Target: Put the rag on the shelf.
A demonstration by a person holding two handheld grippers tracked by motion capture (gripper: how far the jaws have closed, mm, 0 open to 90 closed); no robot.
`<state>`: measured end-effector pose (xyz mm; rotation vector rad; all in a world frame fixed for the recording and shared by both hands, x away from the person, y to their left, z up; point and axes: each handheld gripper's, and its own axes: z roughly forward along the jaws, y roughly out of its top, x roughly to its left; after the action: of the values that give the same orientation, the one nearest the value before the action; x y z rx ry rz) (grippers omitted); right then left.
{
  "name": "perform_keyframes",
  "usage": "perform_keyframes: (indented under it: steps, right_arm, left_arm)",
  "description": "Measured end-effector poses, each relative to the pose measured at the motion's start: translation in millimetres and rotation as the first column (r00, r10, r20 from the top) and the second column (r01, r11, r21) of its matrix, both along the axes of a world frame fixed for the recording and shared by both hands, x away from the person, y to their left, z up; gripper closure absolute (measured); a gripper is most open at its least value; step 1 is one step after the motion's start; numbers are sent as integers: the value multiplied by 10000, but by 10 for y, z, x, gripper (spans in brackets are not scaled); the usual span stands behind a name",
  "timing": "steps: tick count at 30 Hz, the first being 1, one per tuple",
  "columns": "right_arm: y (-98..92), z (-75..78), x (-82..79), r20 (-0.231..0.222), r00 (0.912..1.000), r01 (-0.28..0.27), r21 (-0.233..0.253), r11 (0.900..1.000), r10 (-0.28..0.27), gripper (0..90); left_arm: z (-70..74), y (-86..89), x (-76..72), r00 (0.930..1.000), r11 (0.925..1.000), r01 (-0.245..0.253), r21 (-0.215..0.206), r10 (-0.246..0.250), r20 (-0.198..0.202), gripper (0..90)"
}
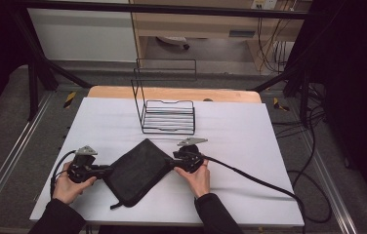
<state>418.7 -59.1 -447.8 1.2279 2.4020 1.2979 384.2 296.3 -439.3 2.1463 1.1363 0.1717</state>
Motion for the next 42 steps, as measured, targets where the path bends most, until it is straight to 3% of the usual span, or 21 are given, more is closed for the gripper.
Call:
perform_keyframes:
  steps: [2, 6, 12, 20, 24, 27, 29, 34, 37, 42]
  right_arm:
    - [17, -51, -37, -71, 10000, -13, -271, 9996, 11, 565]
    - [47, -68, -105, -337, 9994, -15, -143, 9999, 10, 610]
    - [80, -108, -150, -590, 9978, 305, 184, 9994, -294, 709]
    - [83, -108, -170, -439, 9989, 189, 333, 9993, -175, 801]
    - [51, -40, -125, -339, 9994, 121, 431, 9990, -107, 814]
    - [-19, 117, -43, -256, 9997, 29, 580, 9983, -14, 816]
    - [-67, 190, 6, -168, 9999, 46, 410, 9991, -39, 816]
    - [-188, 299, 148, -185, 9998, -32, -372, 9993, 25, 813]
    - [-234, 333, 242, -70, 9998, -205, -592, 9980, 201, 812]
    - [-217, 262, 355, -77, 9990, -452, -959, 9944, 447, 806]
  left_arm:
    - [-12, 4, -4, 9999, 10000, -2, -1, 2, 101, 690]
    - [-31, 18, 0, 9999, 9998, -107, -166, 107, 1, 682]
    - [3, -20, -7, 9998, 9999, -109, 66, 110, -164, 748]
    - [23, -3, -27, 9994, 9997, -190, -174, 185, -278, 822]
    - [39, -4, -63, 9988, 9988, -316, -380, 302, -386, 830]
    - [54, -31, -113, 9984, 9967, -220, -784, 179, -533, 833]
    - [66, -93, -158, 9977, 9930, -85, -1178, 5, -675, 833]
    - [75, -425, -292, 9979, 9925, 99, -1220, -176, -624, 832]
    - [78, -602, -405, 9969, 9860, 103, -1667, -231, -747, 832]
    - [76, -694, -477, 9996, 9945, -67, -1047, 38, -276, 823]
